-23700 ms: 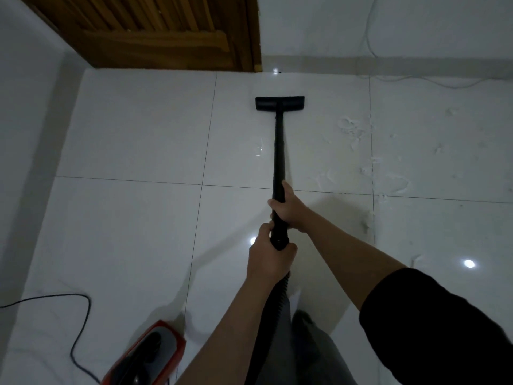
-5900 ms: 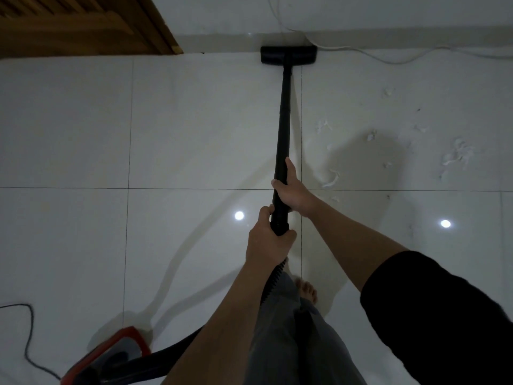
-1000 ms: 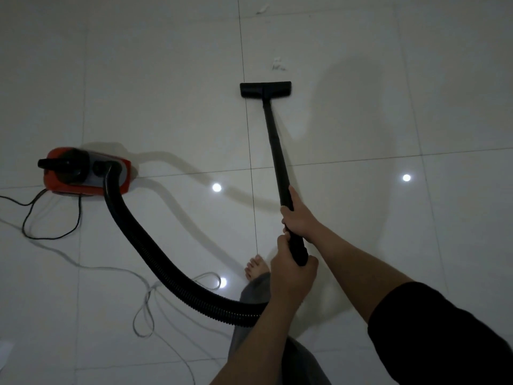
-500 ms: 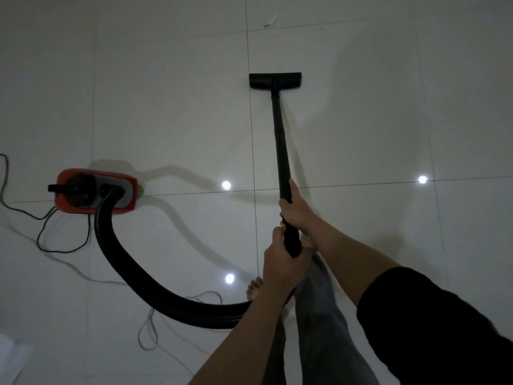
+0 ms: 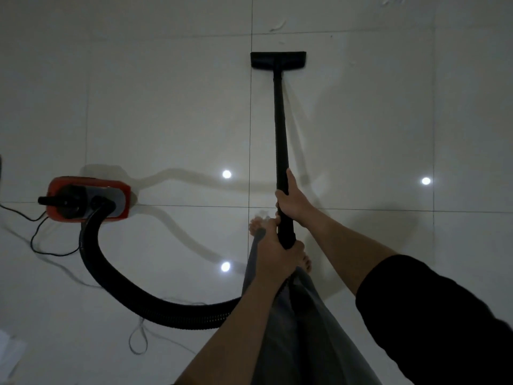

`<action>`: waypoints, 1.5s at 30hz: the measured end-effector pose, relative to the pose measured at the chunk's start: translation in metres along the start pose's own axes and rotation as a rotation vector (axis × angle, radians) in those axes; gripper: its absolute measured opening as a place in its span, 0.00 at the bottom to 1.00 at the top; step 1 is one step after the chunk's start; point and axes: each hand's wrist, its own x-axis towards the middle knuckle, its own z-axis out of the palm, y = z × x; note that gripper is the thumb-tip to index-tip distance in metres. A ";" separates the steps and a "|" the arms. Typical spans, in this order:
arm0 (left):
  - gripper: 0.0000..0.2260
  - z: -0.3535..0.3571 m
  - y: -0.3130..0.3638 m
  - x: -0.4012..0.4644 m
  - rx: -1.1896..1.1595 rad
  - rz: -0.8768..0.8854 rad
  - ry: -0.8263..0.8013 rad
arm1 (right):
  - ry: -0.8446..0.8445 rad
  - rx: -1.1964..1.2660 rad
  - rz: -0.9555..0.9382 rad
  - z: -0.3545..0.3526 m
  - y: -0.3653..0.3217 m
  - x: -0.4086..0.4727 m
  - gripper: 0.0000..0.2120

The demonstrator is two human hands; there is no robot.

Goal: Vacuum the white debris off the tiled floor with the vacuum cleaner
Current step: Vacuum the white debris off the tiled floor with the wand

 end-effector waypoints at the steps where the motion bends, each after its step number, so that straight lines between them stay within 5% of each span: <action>1: 0.16 -0.002 0.004 0.008 0.004 -0.001 0.009 | -0.009 0.000 -0.003 -0.003 -0.006 0.006 0.34; 18: 0.16 -0.031 0.090 0.134 -0.046 0.029 0.007 | -0.143 0.154 0.015 -0.063 -0.113 0.096 0.36; 45: 0.21 -0.001 0.229 0.263 0.017 -0.083 0.070 | -0.251 0.023 0.039 -0.178 -0.238 0.203 0.35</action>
